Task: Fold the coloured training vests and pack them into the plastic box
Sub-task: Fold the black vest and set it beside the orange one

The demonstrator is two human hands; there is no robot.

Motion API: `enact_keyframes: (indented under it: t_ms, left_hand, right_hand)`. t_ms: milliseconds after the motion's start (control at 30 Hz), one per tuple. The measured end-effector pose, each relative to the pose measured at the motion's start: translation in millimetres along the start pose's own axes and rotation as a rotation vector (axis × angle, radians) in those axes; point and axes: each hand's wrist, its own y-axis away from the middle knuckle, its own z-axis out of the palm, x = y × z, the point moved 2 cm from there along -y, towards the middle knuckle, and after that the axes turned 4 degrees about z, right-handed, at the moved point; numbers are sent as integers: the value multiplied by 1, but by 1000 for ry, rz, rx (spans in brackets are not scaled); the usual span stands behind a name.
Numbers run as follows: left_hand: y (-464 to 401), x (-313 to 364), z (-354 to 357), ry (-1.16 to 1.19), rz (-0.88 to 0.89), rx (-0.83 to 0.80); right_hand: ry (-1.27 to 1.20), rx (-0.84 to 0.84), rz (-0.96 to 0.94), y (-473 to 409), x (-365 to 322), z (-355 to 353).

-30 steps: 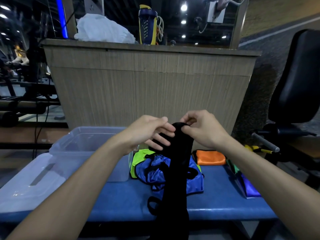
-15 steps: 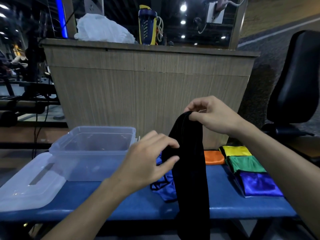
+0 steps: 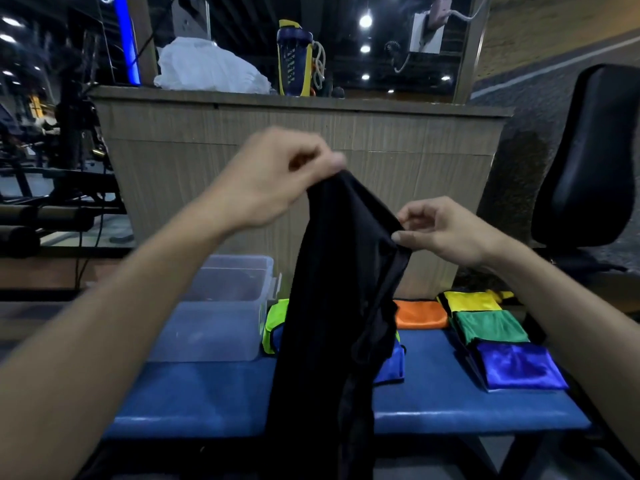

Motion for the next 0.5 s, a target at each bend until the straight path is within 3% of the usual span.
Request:
enact_keyframes:
  t_ms: [67,133,267,400,500]
  left_hand:
    - [-21,19,-11,78,-2,-211]
    - [-29,23,-19,-1,-29,-369]
    - [-28,10,-21,-444,-46,-434]
    - [-20,7,-11,-710,-100,-461]
    - [-13,9,2,-913,-144,-590]
  right_hand:
    - [-53,-19,10,-1,1,-3]
    - [-187,-36,26,1,-3,-16]
    - [-419,-230,115,7,-5,-37]
    - [-357,-191,136,5,-10,-39]
    - [-265,-186,120,2,-19,-37]
